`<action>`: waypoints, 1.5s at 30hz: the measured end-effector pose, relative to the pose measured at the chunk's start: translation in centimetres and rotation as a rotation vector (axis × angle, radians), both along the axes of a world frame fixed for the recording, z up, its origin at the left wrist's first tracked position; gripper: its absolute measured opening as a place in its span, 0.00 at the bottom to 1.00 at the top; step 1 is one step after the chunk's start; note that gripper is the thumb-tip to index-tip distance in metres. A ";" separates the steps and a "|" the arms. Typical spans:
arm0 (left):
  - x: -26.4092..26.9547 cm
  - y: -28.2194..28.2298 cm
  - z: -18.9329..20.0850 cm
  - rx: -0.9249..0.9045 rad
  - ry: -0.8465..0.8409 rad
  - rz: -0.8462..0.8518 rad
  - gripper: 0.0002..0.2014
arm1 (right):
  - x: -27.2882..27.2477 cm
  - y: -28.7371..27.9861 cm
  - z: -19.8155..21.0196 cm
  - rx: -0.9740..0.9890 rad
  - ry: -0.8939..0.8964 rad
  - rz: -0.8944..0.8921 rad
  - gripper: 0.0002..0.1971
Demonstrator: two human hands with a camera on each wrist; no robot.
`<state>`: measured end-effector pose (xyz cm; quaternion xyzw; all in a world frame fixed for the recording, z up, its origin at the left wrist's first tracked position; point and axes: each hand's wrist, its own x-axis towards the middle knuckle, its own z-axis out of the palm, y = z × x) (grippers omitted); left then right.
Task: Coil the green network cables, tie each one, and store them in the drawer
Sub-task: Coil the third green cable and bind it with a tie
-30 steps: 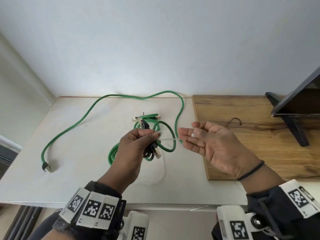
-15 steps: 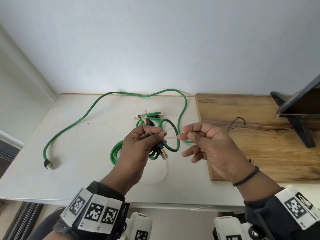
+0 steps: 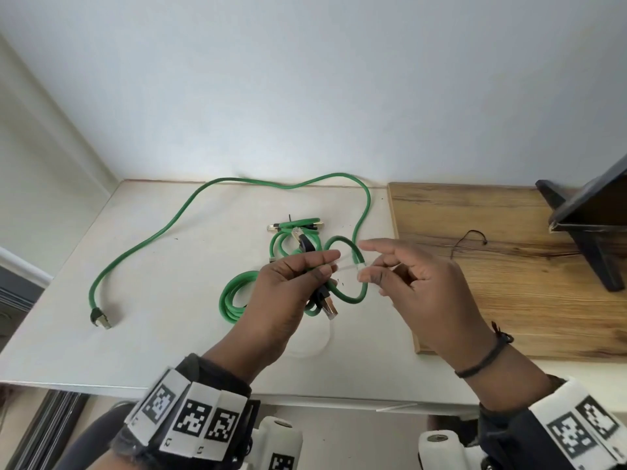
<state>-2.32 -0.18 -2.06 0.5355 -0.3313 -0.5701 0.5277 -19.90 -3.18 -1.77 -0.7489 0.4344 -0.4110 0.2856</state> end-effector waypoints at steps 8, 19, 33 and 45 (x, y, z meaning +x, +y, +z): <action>-0.1 0.1 0.2 0.033 0.093 -0.039 0.12 | 0.1 -0.1 0.2 -0.049 -0.092 0.011 0.08; -0.6 0.4 0.5 0.044 0.139 -0.067 0.12 | 0.9 0.6 0.4 0.227 -0.236 -0.046 0.07; -1.2 0.2 0.9 0.111 0.257 0.023 0.11 | 2.0 0.5 0.2 0.769 -0.633 -0.085 0.05; -1.4 0.2 1.2 0.149 0.257 0.064 0.10 | 2.1 0.4 -0.2 0.834 -0.657 -0.083 0.04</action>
